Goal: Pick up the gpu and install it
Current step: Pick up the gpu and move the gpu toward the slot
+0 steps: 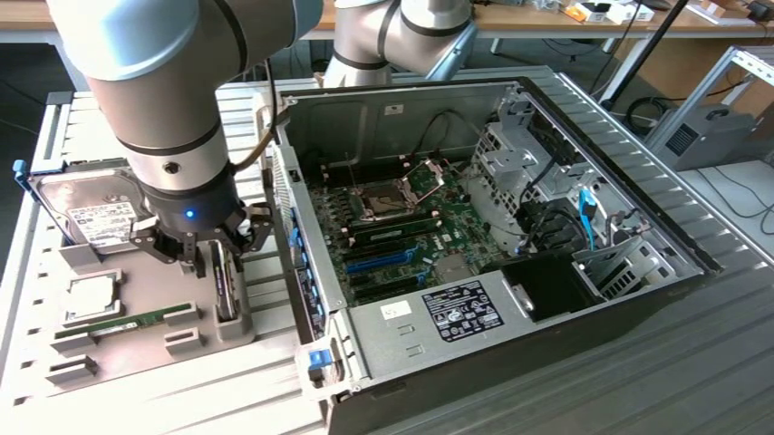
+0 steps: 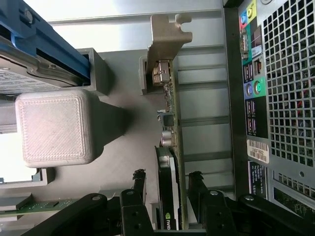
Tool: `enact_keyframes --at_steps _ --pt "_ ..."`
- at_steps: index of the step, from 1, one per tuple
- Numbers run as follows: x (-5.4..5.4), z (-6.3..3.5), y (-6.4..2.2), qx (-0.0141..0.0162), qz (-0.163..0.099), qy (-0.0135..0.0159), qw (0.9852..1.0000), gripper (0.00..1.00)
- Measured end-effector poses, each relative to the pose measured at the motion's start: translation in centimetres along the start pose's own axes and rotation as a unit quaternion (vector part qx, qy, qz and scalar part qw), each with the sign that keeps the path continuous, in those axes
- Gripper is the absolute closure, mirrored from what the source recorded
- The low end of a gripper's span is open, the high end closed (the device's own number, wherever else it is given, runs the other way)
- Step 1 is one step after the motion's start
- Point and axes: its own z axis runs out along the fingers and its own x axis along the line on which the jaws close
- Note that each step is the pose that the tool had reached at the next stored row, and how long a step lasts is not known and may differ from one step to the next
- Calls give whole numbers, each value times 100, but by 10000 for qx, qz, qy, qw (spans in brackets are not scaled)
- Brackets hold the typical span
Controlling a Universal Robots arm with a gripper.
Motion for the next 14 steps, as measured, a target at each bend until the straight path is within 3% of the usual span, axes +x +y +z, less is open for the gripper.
enact_keyframes --at_steps 8,10,14 --pt "-15 0 -14 -2 1 1 10000 52" --pt "-15 0 -14 -2 1 1 10000 67" --pt "-16 0 -20 -3 -31 2 10000 67"
